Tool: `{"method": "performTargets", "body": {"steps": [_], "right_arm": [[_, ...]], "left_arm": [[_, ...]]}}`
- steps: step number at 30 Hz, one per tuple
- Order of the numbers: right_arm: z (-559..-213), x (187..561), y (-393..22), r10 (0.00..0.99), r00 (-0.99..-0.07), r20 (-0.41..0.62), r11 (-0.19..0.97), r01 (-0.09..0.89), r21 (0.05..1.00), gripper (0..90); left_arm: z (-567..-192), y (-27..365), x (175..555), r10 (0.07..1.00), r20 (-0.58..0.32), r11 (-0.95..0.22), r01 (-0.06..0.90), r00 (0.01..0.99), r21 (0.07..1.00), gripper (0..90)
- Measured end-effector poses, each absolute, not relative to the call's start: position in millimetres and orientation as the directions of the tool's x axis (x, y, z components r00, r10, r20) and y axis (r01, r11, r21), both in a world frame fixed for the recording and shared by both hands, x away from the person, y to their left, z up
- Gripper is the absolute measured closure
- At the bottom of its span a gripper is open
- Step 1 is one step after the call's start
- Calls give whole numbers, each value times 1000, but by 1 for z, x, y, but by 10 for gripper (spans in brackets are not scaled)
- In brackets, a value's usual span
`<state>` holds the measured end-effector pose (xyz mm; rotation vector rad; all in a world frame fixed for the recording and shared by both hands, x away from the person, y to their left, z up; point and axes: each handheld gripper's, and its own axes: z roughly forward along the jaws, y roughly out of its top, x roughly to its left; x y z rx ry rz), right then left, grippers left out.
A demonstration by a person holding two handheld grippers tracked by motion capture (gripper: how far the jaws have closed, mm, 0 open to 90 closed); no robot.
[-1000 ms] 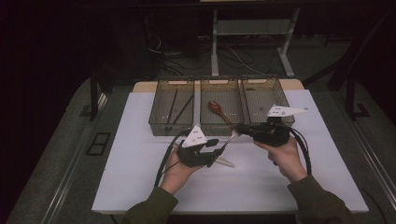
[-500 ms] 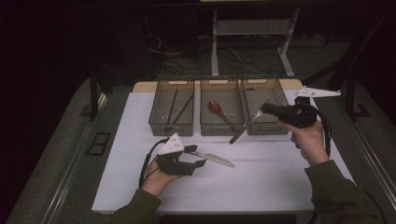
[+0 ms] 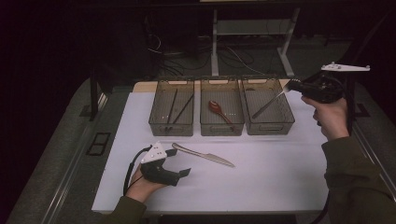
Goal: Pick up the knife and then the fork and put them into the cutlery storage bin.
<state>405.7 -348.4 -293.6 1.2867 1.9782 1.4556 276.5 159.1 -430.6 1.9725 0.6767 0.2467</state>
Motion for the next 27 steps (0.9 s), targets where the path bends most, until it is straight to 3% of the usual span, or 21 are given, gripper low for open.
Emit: {"method": "performTargets", "body": {"steps": [4,15,23,27], "right_arm": [[-302,418,-355,845,-492,211,54,471,880,867],[-343,446,-340,849,-475,233,113,593,798,865],[-362,455,-342,829,-473,298,91,640,763,861],[-367,459,-344,853,-448,268,106,652,751,834]], "left_arm": [[-434,159,277,566,-120,-352,371,816,860,0],[-434,157,277,557,-118,-362,368,822,857,0],[-435,154,277,550,-120,-367,367,827,855,0],[-435,153,277,547,-122,-370,370,828,852,0]]}}
